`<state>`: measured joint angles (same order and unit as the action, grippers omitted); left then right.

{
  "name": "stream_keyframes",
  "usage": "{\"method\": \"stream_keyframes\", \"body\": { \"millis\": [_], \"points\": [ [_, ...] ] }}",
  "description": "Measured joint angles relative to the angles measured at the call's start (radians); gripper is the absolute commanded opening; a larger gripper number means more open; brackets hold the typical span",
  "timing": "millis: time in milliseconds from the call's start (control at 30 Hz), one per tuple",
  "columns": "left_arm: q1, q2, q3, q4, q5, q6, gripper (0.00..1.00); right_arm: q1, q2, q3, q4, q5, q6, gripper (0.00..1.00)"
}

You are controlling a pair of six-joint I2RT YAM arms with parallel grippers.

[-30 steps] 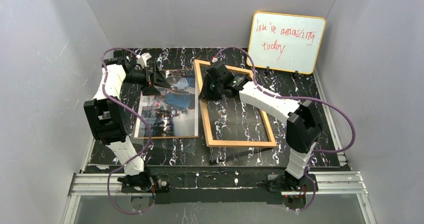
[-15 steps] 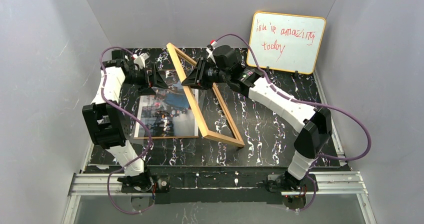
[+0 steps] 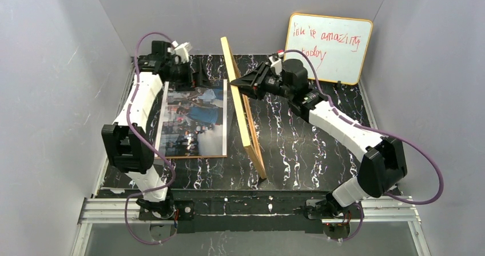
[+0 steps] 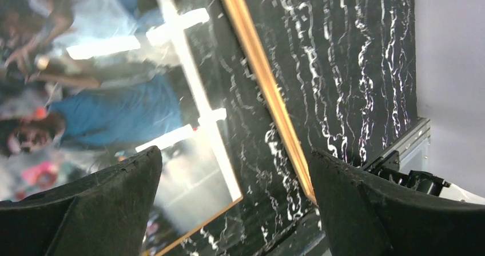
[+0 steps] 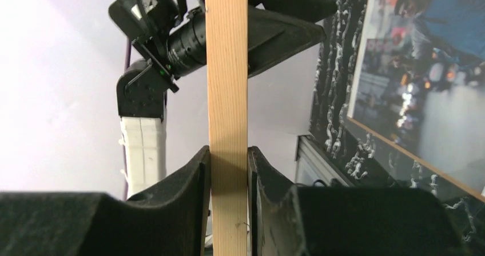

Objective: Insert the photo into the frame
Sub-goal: Turn over the photo frame at the center of the board.

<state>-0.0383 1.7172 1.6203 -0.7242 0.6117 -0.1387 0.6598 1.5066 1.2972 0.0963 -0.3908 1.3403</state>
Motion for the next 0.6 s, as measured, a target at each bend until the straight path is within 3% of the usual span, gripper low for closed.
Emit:
{"method": "stream_keyframes", "body": {
  "millis": [233,333,367,500,600],
  "points": [
    [-0.194,0.021,0.143,0.076,-0.137,-0.074,0.98,-0.069,-0.054,-0.158,0.218,-0.060,0.151,0.05],
    [-0.262,0.054,0.198,0.088,-0.199,-0.089,0.98,-0.093,-0.061,-0.173,0.232,-0.082,0.170,0.41],
    [-0.285,0.071,0.220,0.090,-0.222,-0.092,0.98,-0.101,-0.064,-0.177,0.236,-0.089,0.172,0.49],
    [-0.362,0.144,0.294,0.095,-0.298,-0.097,0.98,-0.148,-0.088,-0.181,0.179,-0.135,0.147,0.64],
    [-0.412,0.202,0.345,0.092,-0.345,-0.090,0.98,-0.188,-0.093,-0.114,-0.014,-0.151,0.028,0.70]
  ]
}}
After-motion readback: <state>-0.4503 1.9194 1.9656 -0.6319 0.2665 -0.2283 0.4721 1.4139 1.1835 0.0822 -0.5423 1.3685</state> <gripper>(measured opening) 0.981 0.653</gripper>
